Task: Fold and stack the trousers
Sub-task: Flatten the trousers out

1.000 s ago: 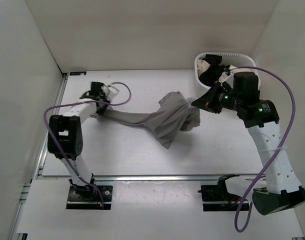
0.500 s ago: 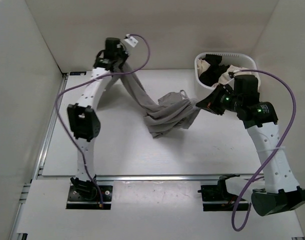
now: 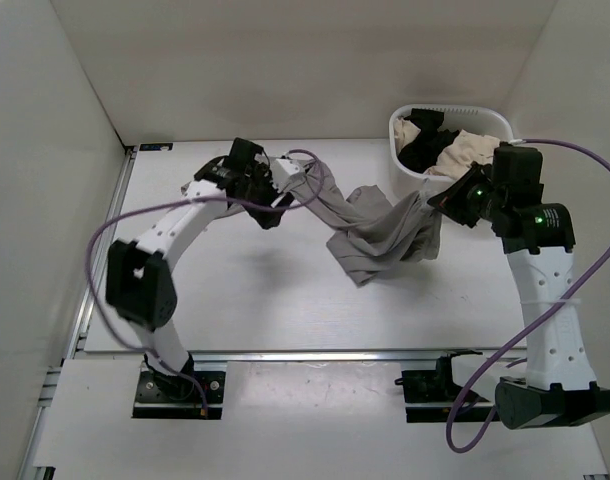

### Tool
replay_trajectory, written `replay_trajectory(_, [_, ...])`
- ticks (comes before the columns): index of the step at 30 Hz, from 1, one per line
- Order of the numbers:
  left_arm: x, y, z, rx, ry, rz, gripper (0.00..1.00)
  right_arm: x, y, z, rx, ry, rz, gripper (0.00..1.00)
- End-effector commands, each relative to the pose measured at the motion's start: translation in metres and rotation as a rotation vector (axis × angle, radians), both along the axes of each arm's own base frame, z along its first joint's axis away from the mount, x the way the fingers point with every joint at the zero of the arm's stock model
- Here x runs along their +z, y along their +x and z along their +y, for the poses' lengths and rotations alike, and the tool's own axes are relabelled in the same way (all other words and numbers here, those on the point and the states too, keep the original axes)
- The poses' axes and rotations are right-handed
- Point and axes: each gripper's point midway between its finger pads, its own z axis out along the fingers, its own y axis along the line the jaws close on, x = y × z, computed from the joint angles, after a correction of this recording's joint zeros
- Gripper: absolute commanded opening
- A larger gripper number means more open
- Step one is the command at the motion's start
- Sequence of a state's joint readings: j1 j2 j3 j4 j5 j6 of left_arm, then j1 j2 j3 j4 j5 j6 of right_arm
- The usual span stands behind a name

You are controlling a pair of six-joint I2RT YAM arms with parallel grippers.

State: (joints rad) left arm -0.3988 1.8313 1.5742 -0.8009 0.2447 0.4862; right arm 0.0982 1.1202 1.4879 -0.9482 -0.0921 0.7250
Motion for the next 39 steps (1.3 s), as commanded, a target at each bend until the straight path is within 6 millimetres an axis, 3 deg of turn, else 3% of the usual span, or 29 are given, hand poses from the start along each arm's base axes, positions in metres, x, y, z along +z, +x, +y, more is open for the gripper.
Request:
replay_trajectory(1, [0.015, -0.062, -0.07, -0.266, -0.094, -0.049, 0.82, 0.014, 0.014, 0.002, 0.014, 0.003, -0.069, 0.0])
replay_trajectory(3, [-0.004, -0.076, -0.085, -0.306, -0.084, -0.014, 0.88, 0.011, 0.014, 0.004, 0.017, 0.017, -0.061, 0.0])
replay_trajectory(4, [-0.008, -0.088, -0.104, -0.355, -0.108, 0.005, 0.98, 0.013, 0.016, 0.004, 0.017, 0.018, -0.072, 0.0])
replay_trajectory(5, [-0.02, -0.089, -0.115, -0.375, -0.105, 0.012, 1.0, 0.009, 0.016, 0.005, 0.012, 0.024, -0.059, 0.0])
replay_trajectory(7, [-0.019, -0.093, -0.143, -0.42, -0.141, 0.011, 1.0, 0.012, 0.014, 0.004, 0.012, 0.025, -0.068, 0.0])
replay_trajectory(8, [-0.032, -0.091, -0.154, -0.436, -0.146, 0.027, 1.0, 0.011, 0.015, 0.003, 0.002, 0.018, -0.069, 0.0])
replay_trajectory(11, [-0.046, -0.074, -0.176, -0.39, -0.159, 0.043, 1.0, 0.011, 0.013, -0.004, -0.02, -0.002, -0.07, 0.0])
replay_trajectory(15, [-0.05, -0.051, -0.194, -0.326, -0.185, 0.026, 1.0, 0.015, 0.007, -0.007, -0.03, -0.007, -0.083, 0.0])
replay_trajectory(16, [-0.047, -0.046, -0.2, -0.309, -0.208, 0.016, 1.0, 0.007, 0.005, -0.009, -0.037, -0.015, -0.06, 0.0])
replay_trajectory(20, [-0.06, -0.045, -0.21, -0.271, -0.243, 0.072, 1.0, 0.0, -0.002, -0.011, -0.046, -0.024, -0.037, 0.0])
replay_trajectory(24, [-0.07, -0.062, -0.222, -0.298, -0.291, 0.156, 1.0, -0.007, -0.004, -0.013, -0.054, -0.031, -0.025, 0.0])
replay_trajectory(26, [-0.089, -0.068, -0.224, -0.306, -0.275, 0.192, 1.0, -0.007, -0.004, -0.015, -0.063, -0.038, -0.026, 0.0])
replay_trajectory(27, [-0.094, -0.07, -0.225, -0.31, -0.274, 0.208, 1.0, -0.009, -0.002, -0.015, -0.063, -0.039, -0.017, 0.0])
replay_trajectory(28, [-0.104, -0.072, -0.224, -0.307, -0.263, 0.224, 0.94, -0.01, -0.002, -0.015, -0.063, -0.039, -0.017, 0.0])
replay_trajectory(30, [-0.113, -0.078, -0.22, -0.315, -0.249, 0.251, 0.73, -0.008, 0.001, -0.017, -0.068, -0.054, -0.021, 0.0])
replay_trajectory(31, [-0.118, -0.081, -0.217, -0.319, -0.239, 0.259, 0.6, -0.006, 0.0, -0.019, -0.077, -0.06, -0.023, 0.0])
replay_trajectory(32, [-0.123, -0.087, -0.212, -0.327, -0.227, 0.282, 0.32, -0.007, 0.002, -0.024, -0.095, -0.068, -0.014, 0.0])
replay_trajectory(33, [-0.122, -0.088, -0.206, -0.319, -0.198, 0.282, 0.14, -0.009, 0.003, -0.024, -0.089, -0.076, -0.006, 0.0])
replay_trajectory(35, [-0.108, -0.08, -0.19, -0.297, -0.162, 0.254, 0.14, -0.013, 0.006, -0.025, -0.096, -0.083, 0.005, 0.0])
replay_trajectory(36, [-0.099, -0.072, -0.178, -0.273, -0.137, 0.228, 0.14, -0.024, 0.011, -0.025, -0.087, -0.096, 0.027, 0.0])
replay_trajectory(37, [-0.091, -0.046, -0.144, -0.181, -0.065, 0.174, 0.14, -0.031, 0.012, -0.026, -0.078, -0.109, 0.045, 0.0])
replay_trajectory(38, [-0.061, -0.031, -0.123, -0.136, -0.056, 0.101, 0.14, -0.042, 0.017, -0.028, -0.085, -0.113, 0.082, 0.0])
replay_trajectory(39, [-0.046, -0.016, -0.093, -0.093, 0.006, 0.045, 0.14, -0.053, 0.017, -0.029, -0.066, -0.137, 0.109, 0.0])
